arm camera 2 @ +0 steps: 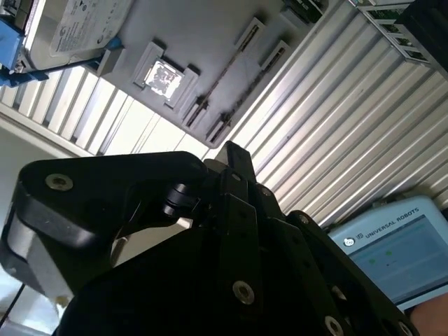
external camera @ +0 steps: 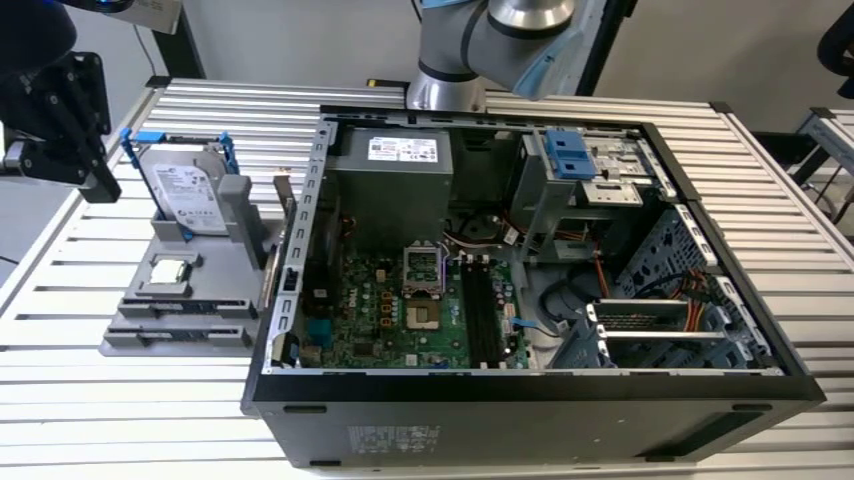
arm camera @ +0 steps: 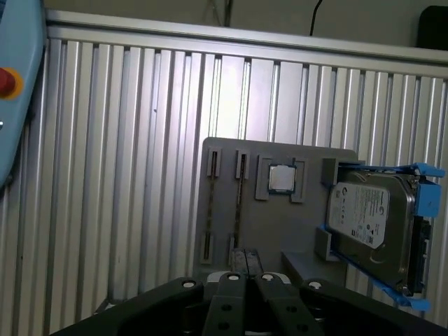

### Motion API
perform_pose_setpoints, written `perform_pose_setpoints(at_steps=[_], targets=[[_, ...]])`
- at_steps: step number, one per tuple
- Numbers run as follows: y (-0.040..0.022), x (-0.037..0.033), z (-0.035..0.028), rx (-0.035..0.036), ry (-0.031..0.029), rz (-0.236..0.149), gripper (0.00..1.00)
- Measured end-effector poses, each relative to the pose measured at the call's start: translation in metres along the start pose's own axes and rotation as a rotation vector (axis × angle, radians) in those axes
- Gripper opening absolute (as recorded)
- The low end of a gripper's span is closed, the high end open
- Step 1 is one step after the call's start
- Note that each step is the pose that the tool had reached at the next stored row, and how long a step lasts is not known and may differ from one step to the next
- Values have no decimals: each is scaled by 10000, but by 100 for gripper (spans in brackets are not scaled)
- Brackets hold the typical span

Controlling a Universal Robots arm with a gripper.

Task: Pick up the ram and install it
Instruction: 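Pick up the ram and move it above insertion slot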

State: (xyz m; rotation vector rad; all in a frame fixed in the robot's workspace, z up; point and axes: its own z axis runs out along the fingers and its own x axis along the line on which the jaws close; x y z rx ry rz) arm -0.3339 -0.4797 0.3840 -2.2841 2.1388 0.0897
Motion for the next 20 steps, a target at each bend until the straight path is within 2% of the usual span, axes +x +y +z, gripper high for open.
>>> perform_pose_setpoints(at_steps=[7, 8, 20], targets=[[0, 0, 0, 1, 0, -1, 0], [0, 0, 0, 1, 0, -1, 100], [0, 0, 0, 2, 0, -5, 100]])
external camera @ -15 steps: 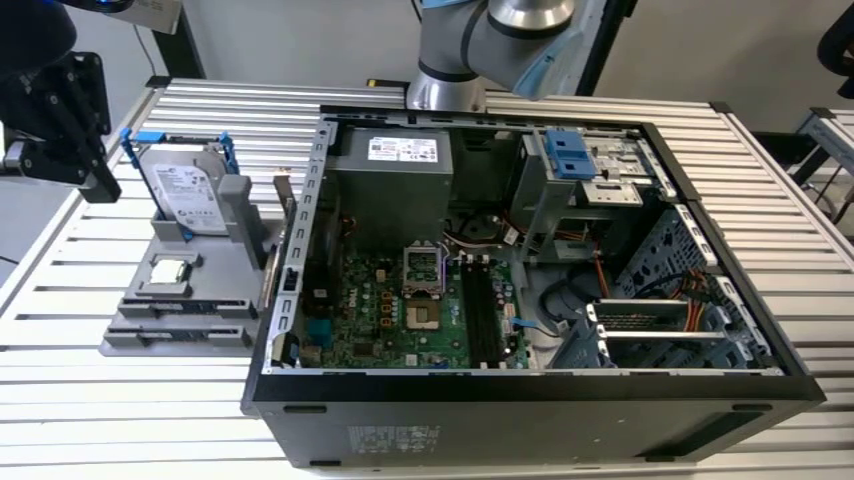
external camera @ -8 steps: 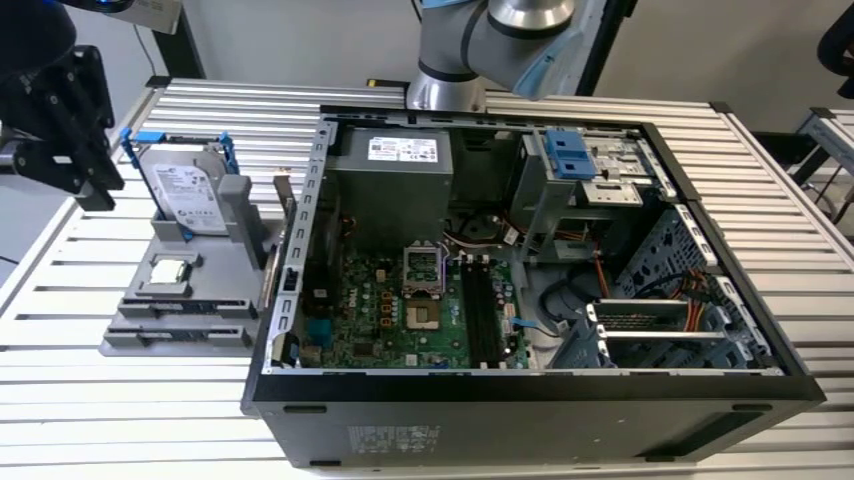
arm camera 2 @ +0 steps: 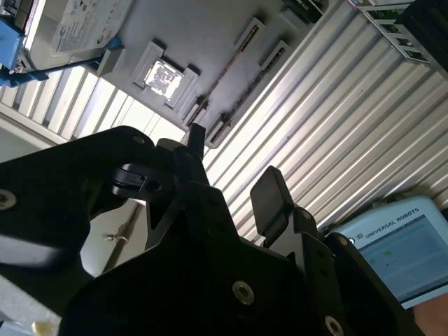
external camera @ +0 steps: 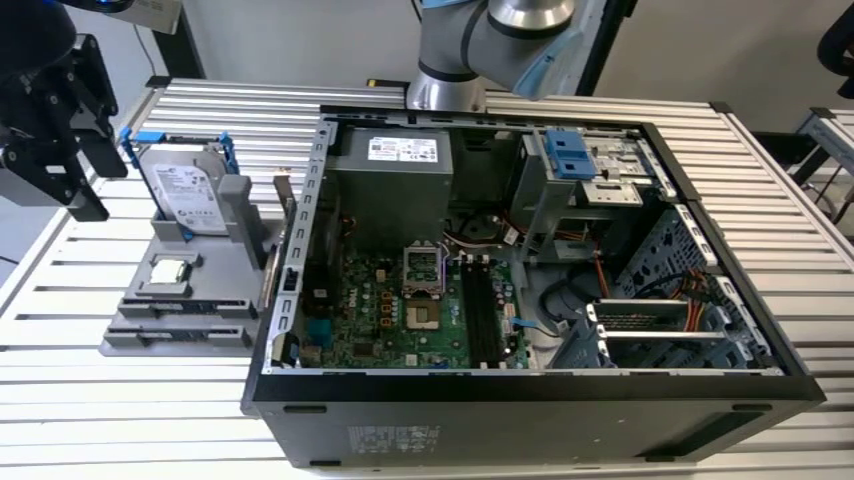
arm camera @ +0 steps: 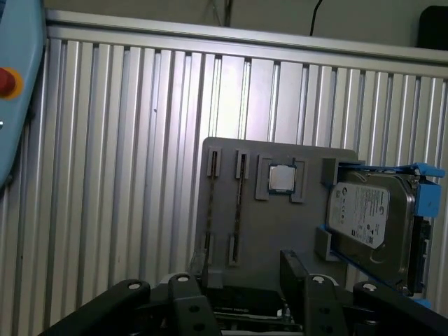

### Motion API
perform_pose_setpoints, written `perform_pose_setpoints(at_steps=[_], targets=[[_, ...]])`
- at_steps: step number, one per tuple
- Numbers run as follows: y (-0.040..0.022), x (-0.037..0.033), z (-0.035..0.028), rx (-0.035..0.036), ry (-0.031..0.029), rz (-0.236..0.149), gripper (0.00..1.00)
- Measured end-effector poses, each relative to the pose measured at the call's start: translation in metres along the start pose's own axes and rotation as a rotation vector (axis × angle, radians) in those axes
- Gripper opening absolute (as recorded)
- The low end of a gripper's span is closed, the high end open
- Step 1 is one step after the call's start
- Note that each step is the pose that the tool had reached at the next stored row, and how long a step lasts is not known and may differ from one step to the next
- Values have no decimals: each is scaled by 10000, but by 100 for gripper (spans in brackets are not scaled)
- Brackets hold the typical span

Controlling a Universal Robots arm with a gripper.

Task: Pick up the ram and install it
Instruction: 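Pick up the ram and move it above insertion slot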

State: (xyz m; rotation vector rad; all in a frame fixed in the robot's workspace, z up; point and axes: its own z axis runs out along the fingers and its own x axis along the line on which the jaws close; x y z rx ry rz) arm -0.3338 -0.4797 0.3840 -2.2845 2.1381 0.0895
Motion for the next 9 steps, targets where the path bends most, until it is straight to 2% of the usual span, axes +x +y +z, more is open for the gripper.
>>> perform_pose_setpoints(at_steps=[9], targets=[[-1, 2, 32, 4, -3, 71, 100]])
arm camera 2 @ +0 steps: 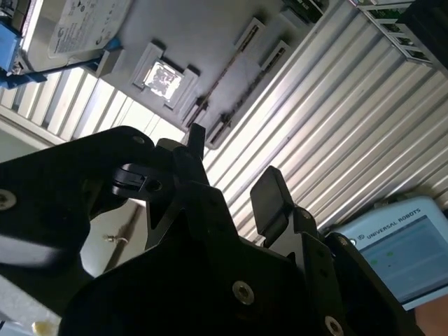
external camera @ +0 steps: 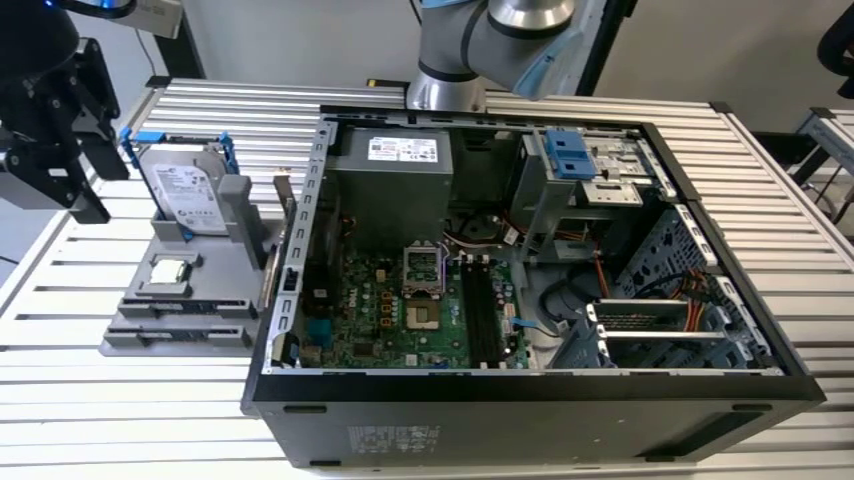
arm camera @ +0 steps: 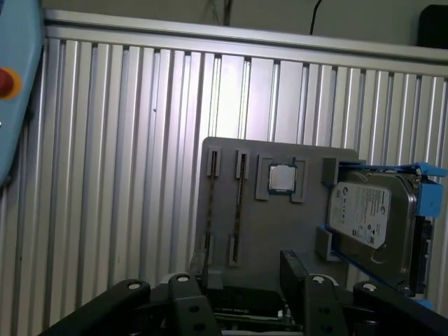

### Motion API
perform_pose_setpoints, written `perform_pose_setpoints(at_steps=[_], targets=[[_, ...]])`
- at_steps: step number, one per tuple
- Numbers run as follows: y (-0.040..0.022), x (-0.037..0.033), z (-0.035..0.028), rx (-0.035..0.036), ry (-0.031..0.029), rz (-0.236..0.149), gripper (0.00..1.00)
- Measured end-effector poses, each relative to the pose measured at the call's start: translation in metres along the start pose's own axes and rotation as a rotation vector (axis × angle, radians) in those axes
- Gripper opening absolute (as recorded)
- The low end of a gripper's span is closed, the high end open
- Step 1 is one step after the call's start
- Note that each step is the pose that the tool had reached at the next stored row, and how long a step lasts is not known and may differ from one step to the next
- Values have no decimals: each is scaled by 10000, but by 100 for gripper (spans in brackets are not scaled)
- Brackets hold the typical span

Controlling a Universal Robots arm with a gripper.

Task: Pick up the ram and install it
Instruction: 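Pick up the ram and move it above insertion slot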

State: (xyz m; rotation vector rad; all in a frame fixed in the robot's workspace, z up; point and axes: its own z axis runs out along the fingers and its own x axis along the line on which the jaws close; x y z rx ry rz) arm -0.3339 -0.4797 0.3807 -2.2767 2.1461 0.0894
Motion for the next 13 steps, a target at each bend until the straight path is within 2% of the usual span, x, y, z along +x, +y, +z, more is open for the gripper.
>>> perform_pose_setpoints(at_steps=[3, 7, 13], targets=[[-1, 1, 25, 11, -6, 210, 100], [-2, 3, 63, 34, -21, 710, 100], [-5, 5, 127, 39, -23, 784, 100]])
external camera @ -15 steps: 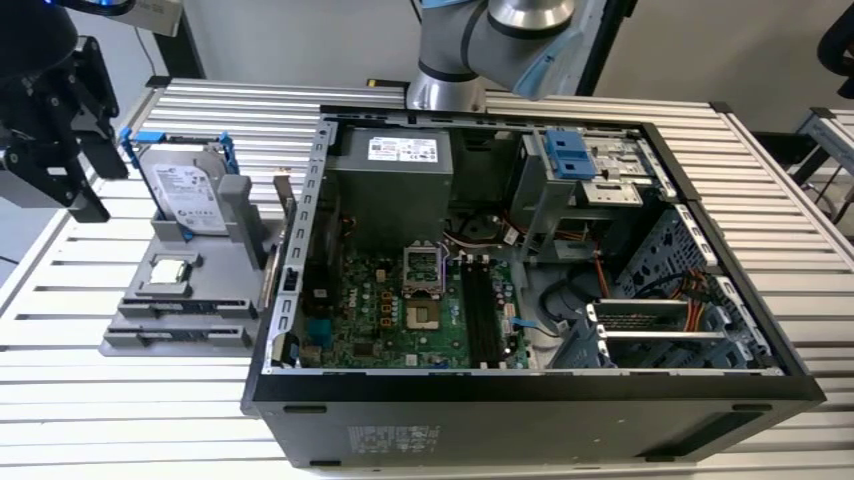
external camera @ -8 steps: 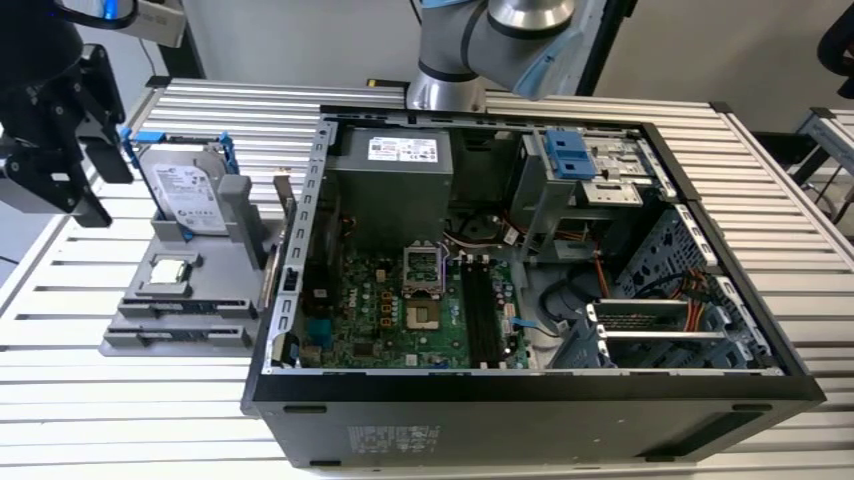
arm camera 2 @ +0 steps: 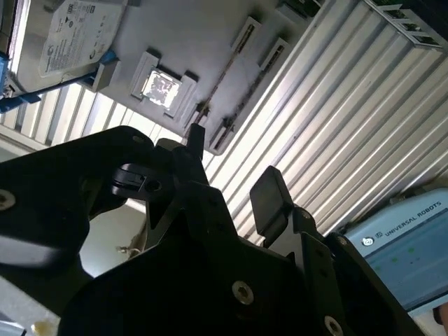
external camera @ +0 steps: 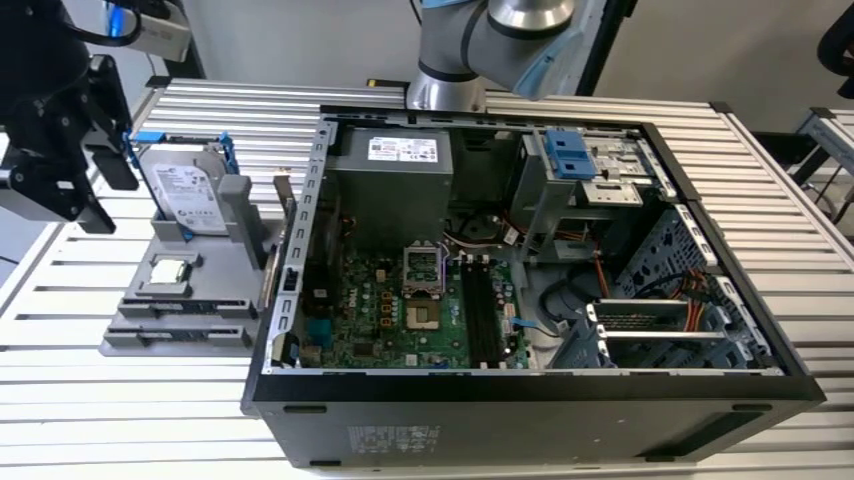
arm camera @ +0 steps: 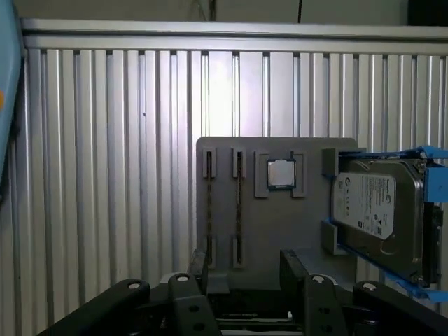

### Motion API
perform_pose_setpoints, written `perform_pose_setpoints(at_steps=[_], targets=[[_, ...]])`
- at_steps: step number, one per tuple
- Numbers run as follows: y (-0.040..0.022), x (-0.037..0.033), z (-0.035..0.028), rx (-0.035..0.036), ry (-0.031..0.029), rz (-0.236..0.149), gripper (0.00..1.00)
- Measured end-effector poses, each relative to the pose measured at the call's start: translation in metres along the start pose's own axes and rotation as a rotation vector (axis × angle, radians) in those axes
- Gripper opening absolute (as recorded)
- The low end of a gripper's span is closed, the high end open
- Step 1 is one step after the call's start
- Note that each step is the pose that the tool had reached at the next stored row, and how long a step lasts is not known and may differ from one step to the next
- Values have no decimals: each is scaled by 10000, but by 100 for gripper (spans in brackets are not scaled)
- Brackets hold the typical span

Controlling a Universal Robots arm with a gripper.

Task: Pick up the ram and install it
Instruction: 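Pick up the ram and move it above insertion slot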

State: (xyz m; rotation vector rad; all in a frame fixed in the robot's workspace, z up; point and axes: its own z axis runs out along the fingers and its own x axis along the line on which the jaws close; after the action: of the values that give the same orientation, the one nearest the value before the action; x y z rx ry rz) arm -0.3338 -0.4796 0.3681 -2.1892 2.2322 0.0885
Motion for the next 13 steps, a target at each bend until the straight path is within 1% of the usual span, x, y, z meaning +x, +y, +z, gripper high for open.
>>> perform_pose_setpoints(at_steps=[7, 13], targets=[[-23, 6, 120, -1, 4, -3, 100], [-31, 11, 223, -6, 6, -90, 100]])
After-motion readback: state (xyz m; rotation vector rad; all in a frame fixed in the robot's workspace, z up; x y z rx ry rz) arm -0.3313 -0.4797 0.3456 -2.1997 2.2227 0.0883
